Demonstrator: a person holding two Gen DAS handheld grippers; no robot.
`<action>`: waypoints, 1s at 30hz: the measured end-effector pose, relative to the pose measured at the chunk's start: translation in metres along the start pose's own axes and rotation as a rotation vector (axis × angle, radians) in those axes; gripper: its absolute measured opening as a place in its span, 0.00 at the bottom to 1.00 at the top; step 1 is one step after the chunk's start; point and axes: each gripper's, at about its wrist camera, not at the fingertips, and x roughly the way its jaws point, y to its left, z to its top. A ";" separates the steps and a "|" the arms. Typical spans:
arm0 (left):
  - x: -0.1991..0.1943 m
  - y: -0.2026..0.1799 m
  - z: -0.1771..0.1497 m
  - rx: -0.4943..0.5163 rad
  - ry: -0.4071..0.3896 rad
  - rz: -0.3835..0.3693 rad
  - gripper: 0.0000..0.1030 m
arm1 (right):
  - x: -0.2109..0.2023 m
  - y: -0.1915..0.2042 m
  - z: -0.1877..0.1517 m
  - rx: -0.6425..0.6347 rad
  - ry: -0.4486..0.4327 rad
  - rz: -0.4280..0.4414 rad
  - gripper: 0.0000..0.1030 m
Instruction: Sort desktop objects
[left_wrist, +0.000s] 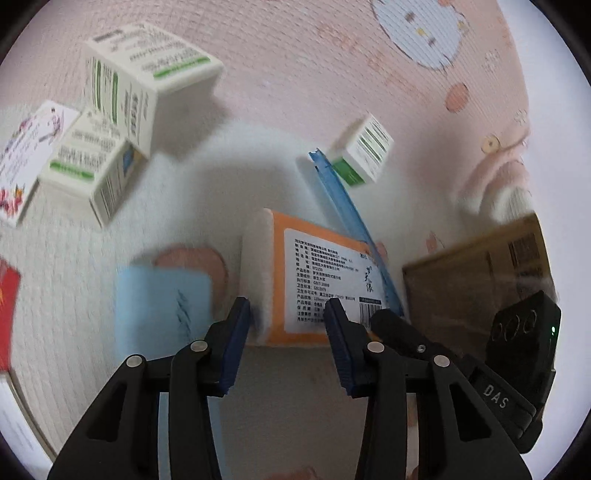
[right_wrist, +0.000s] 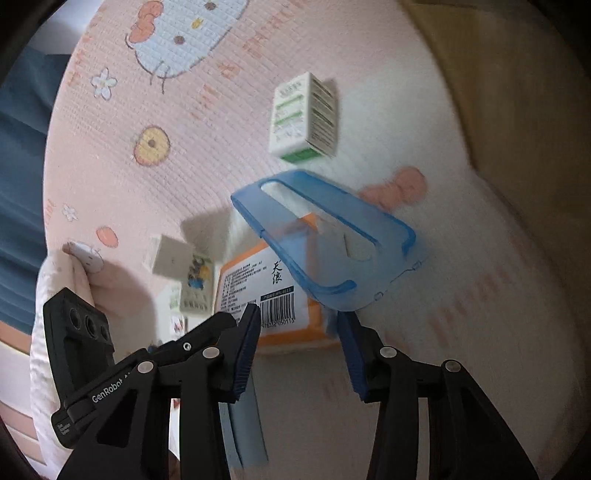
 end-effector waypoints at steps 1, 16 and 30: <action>-0.002 -0.003 -0.006 0.009 0.004 0.003 0.44 | -0.003 0.001 -0.004 0.002 0.017 -0.020 0.40; -0.045 -0.004 -0.108 0.077 0.053 0.075 0.45 | -0.064 -0.004 -0.116 0.049 0.171 0.005 0.40; -0.086 -0.005 -0.139 0.022 -0.136 0.141 0.07 | -0.111 0.003 -0.107 0.013 -0.131 0.102 0.11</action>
